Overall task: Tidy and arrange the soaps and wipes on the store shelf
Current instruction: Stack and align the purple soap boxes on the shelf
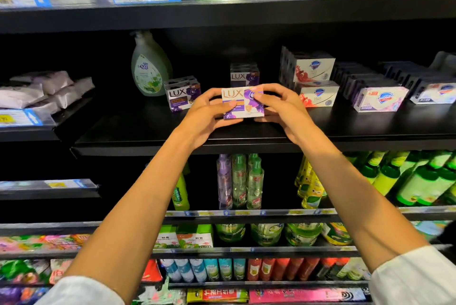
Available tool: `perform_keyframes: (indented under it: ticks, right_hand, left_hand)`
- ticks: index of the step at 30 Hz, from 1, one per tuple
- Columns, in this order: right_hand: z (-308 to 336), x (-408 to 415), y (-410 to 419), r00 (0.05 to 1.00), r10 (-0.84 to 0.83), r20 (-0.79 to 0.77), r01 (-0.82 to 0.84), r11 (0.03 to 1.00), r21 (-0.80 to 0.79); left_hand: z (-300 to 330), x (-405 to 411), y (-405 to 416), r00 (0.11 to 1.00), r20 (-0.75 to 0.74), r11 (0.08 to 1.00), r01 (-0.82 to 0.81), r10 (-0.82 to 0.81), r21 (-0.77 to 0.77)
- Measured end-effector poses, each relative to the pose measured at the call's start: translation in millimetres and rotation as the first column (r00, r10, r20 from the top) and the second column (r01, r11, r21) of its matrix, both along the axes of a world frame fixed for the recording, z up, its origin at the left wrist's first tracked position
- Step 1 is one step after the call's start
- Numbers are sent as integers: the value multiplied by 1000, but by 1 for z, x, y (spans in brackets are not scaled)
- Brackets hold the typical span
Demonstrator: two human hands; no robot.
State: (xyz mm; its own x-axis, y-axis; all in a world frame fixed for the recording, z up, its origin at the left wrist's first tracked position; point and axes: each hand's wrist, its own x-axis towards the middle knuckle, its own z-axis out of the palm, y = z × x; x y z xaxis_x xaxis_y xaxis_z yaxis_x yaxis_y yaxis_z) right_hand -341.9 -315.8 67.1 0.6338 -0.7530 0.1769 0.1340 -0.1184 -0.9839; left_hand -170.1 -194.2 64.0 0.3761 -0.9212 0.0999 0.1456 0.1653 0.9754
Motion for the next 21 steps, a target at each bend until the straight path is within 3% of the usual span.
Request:
perform_keyframes:
  ticks: [7,11,21]
  right_hand:
    - [7,0,0,998,35,-55,-30,996,83]
    - [4,0,-2,999,50,2,-50,996,71]
    - [1,-5,-5,993,56,108,-63,996,64]
  left_hand:
    - [-3,-3,1,999,45,999,0,3,-54]
    - [-2,-4,0,996,88,999,7,-3,-52]
    - [4,-5,0,1000,-4,1000,-16,16,-4]
